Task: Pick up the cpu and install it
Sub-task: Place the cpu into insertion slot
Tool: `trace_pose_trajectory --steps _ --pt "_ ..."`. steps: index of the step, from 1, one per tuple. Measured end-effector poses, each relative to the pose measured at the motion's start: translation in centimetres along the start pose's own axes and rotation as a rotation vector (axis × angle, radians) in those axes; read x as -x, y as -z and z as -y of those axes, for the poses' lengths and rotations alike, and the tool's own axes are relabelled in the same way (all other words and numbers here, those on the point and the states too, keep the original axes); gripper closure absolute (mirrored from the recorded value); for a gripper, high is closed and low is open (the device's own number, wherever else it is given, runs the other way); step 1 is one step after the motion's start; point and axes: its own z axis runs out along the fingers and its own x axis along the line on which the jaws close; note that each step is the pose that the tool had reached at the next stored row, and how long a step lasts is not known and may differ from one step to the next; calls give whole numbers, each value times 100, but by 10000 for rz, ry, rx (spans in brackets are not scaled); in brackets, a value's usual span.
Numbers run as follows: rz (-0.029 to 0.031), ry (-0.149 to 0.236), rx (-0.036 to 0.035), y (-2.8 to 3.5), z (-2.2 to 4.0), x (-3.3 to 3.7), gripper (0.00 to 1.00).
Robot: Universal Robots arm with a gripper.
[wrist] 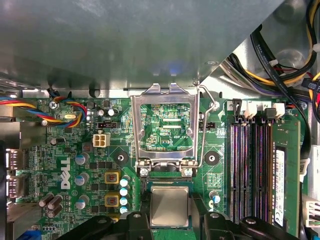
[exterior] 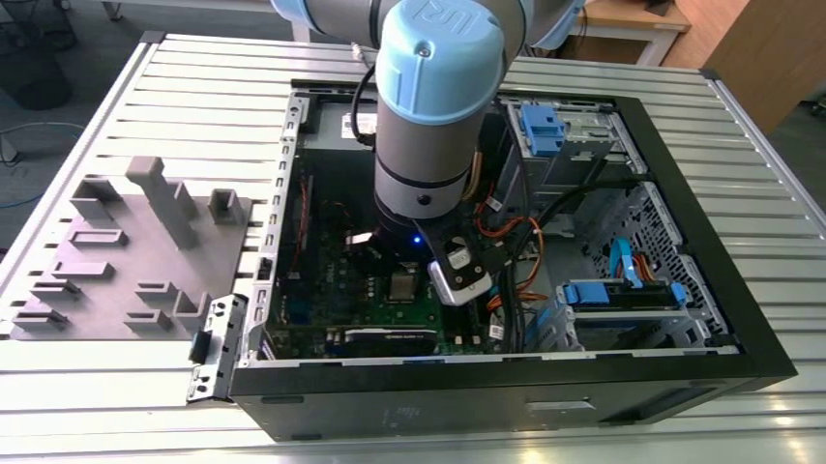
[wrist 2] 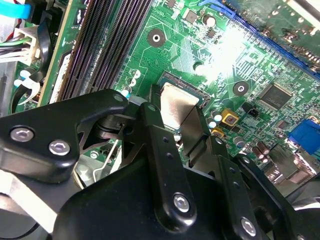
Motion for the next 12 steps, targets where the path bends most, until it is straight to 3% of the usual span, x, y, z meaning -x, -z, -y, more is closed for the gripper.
trace_pose_trajectory --steps 12 --pt "4 1 0 38 0 -2 59"
